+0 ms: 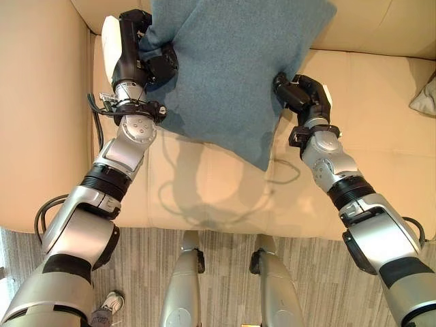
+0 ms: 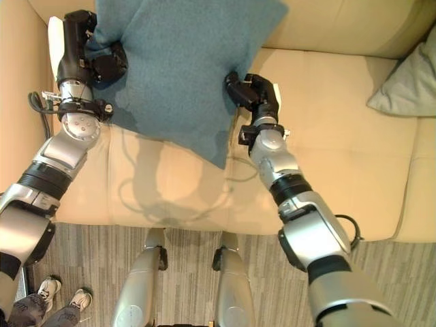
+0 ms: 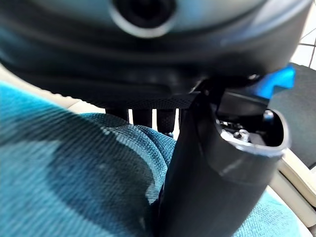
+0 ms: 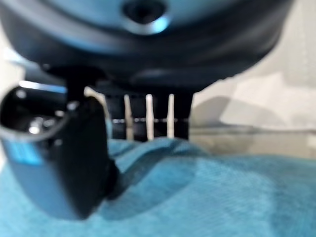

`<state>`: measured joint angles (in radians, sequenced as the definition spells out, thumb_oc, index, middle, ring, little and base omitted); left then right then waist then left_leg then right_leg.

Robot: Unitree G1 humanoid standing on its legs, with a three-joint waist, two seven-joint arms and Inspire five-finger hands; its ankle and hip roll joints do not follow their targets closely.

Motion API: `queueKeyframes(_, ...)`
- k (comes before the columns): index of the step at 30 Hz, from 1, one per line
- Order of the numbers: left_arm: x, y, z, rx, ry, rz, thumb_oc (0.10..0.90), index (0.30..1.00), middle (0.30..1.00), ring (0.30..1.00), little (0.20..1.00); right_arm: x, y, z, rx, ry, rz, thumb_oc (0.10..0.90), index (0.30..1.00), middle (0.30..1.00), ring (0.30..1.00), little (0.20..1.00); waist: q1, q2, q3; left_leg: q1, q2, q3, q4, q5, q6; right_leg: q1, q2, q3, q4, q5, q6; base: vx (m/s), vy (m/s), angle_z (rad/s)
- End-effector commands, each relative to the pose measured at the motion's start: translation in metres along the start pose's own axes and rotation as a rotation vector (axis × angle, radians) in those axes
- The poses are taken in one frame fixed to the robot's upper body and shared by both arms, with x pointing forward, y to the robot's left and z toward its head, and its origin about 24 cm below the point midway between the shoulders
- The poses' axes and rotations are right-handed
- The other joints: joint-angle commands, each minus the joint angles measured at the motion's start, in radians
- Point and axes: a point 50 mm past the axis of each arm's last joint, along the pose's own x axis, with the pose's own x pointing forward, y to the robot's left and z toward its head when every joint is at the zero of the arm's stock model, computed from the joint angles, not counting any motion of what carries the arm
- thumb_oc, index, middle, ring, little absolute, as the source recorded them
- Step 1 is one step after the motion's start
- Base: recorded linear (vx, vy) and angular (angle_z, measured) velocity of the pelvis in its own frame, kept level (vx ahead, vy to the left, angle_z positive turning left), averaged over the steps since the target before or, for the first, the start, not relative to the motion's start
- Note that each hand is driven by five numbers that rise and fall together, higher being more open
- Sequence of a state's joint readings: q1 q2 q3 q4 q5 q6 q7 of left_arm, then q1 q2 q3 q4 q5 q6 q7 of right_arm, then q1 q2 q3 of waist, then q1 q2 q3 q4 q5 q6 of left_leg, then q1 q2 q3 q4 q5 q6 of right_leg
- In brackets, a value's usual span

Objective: Pick up all the scattered cushions and arrange them neatly on the sofa.

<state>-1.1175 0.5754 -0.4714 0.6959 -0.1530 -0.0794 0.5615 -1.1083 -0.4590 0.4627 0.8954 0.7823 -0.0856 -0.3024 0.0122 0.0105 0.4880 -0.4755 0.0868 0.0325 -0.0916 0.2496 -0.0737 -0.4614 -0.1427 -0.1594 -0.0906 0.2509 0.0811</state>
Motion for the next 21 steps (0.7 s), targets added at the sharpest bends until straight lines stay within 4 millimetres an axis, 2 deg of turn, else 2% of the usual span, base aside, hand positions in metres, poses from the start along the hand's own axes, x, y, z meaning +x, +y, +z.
queueKeyframes(1, -0.003, -0.026, 0.057, -0.077, -0.264, -0.063, 0.4, 0.3, 0.3, 0.3, 0.3, -0.005, 0.062, 0.07, 0.017, -0.311, 0.158, 0.4, 0.3, 0.3, 0.3, 0.3, -0.002, -0.007, -0.15, 0.016, 0.004, 0.002, 0.013, -0.137, -0.067, 0.0, -0.058, 0.01, 0.104, -0.186, 0.071, 0.0, 0.0, 0.0)
queueKeyframes(4, -0.003, -0.024, 0.058, -0.065, -0.276, -0.047, 0.4, 0.3, 0.3, 0.3, 0.3, -0.007, 0.061, 0.08, -0.01, -0.368, 0.127, 0.4, 0.3, 0.3, 0.3, 0.3, -0.004, -0.006, -0.151, 0.013, 0.005, 0.001, 0.012, -0.136, -0.067, -0.003, -0.056, 0.012, 0.103, -0.187, 0.07, 0.0, 0.0, 0.0)
queueKeyframes(6, 0.0, -0.017, 0.069, 0.002, -0.359, -0.008, 0.4, 0.3, 0.3, 0.3, 0.3, -0.013, 0.059, 0.1, -0.071, -0.5, 0.067, 0.4, 0.3, 0.3, 0.3, 0.3, -0.012, -0.007, -0.153, 0.011, 0.008, 0.0, 0.011, -0.136, -0.066, -0.008, -0.053, 0.015, 0.103, -0.188, 0.071, 0.0, 0.0, 0.0)
queueKeyframes(9, 0.0, -0.014, 0.075, 0.003, -0.391, 0.029, 0.4, 0.3, 0.3, 0.3, 0.3, -0.019, 0.058, 0.112, -0.07, -0.573, 0.023, 0.4, 0.3, 0.3, 0.3, 0.3, -0.017, -0.008, -0.157, 0.009, 0.009, 0.001, 0.011, -0.138, -0.066, -0.011, -0.052, 0.018, 0.103, -0.189, 0.071, 0.0, 0.0, 0.0)
queueKeyframes(13, -0.003, -0.005, 0.096, -0.075, -0.473, 0.115, 0.4, 0.3, 0.3, 0.3, 0.3, -0.038, 0.063, 0.143, -0.143, -0.776, -0.02, 0.4, 0.3, 0.3, 0.3, 0.3, -0.028, -0.011, -0.164, 0.01, 0.01, 0.0, 0.01, -0.142, -0.065, -0.017, -0.049, 0.021, 0.103, -0.192, 0.072, 0.0, 0.0, 0.0)
queueKeyframes(18, -0.004, 0.006, 0.113, -0.118, -0.543, 0.201, 0.4, 0.3, 0.3, 0.3, 0.3, -0.053, 0.069, 0.161, -0.188, -0.913, -0.045, 0.4, 0.3, 0.3, 0.3, 0.3, -0.034, -0.017, -0.176, 0.008, 0.01, 0.003, 0.008, -0.139, -0.063, -0.023, -0.049, 0.027, 0.106, -0.19, 0.071, 0.0, 0.0, 0.0)
queueKeyframes(21, -0.009, 0.016, 0.133, -0.239, -0.602, 0.297, 0.4, 0.3, 0.3, 0.3, 0.3, -0.067, 0.069, 0.182, -0.306, -1.082, -0.136, 0.4, 0.3, 0.3, 0.3, 0.3, -0.038, -0.019, -0.183, 0.014, 0.01, 0.004, 0.009, -0.147, -0.063, -0.02, -0.046, 0.028, 0.11, -0.199, 0.07, 0.0, -0.001, -0.01)
